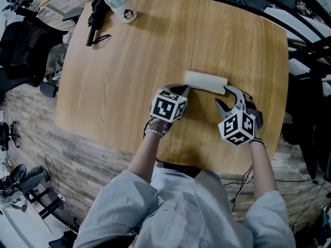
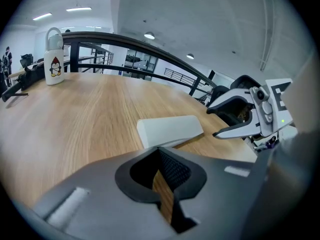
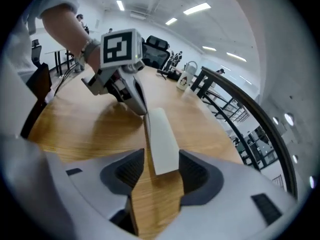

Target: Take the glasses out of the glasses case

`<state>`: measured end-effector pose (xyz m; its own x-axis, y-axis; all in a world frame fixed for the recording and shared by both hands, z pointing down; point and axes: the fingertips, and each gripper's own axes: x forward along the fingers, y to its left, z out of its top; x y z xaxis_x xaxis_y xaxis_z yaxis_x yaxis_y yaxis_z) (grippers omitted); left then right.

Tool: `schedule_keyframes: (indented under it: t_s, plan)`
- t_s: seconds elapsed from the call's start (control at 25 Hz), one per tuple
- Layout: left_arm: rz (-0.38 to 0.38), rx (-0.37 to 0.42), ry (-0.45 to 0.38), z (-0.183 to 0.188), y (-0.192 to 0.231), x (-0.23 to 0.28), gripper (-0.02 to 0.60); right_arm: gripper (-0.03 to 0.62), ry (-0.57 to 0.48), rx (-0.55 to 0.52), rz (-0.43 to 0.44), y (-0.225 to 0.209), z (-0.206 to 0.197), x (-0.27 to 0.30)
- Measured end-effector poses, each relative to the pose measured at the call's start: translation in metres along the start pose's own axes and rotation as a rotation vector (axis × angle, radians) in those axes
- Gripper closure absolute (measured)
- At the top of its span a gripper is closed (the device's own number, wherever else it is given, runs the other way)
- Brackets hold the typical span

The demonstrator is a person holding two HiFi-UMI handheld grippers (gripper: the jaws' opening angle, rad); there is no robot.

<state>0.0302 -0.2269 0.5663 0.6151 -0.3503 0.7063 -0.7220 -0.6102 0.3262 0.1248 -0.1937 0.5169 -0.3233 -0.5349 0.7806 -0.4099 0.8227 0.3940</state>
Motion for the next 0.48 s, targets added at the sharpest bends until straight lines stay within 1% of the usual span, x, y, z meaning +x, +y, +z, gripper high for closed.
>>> schedule_keyframes:
  t_s: [0.2,0.48]
  plan:
    - [-0.005,-0.003,0.005,0.000,0.001,0.000,0.577,0.388,0.058,-0.129,0.003,-0.007,-0.001,0.021]
    - [-0.013,-0.009,0.010,-0.001,0.000,0.000,0.577,0.378,0.090,-0.225,0.054,-0.003,0.001,0.041]
